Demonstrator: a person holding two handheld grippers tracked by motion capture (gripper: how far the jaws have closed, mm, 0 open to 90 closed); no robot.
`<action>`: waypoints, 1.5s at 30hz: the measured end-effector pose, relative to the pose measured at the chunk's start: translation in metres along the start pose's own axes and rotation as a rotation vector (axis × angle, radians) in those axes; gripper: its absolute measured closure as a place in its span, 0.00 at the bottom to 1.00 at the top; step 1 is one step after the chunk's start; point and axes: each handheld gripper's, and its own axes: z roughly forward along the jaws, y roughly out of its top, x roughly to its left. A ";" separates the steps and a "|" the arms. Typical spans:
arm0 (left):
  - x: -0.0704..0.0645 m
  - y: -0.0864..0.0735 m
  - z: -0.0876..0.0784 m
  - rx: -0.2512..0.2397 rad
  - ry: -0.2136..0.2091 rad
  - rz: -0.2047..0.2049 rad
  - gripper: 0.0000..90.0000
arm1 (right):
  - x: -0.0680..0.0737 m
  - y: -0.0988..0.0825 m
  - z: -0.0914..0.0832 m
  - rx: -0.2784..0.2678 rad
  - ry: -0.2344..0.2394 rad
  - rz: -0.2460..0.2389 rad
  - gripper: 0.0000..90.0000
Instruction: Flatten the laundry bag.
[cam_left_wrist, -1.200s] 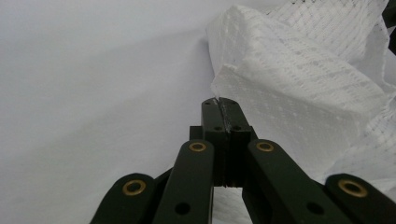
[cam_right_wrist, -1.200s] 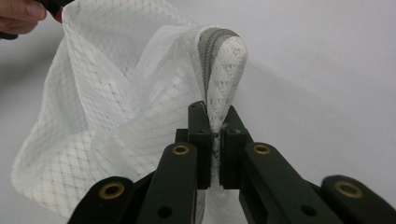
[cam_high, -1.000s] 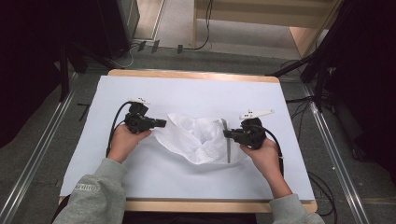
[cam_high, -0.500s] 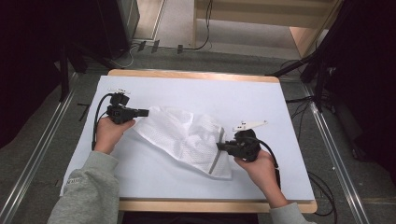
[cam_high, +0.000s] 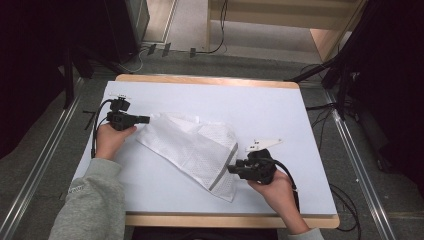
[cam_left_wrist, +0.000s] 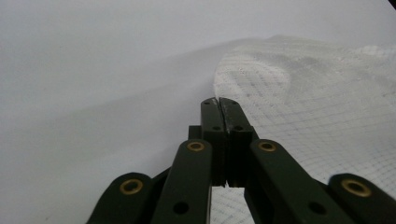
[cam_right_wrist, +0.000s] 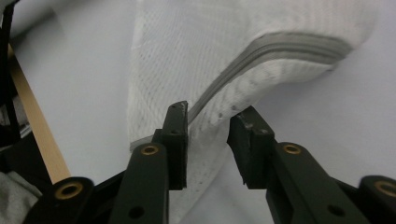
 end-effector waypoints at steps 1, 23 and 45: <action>-0.001 -0.001 -0.002 -0.002 -0.002 0.000 0.93 | -0.003 0.000 -0.004 -0.014 -0.005 0.002 0.75; -0.078 -0.050 -0.039 -0.016 -0.075 0.080 0.66 | -0.068 0.032 -0.010 -0.072 -0.101 0.034 0.78; -0.129 -0.100 0.005 0.158 -0.041 0.085 0.62 | -0.095 0.071 0.032 -0.059 -0.139 0.018 0.74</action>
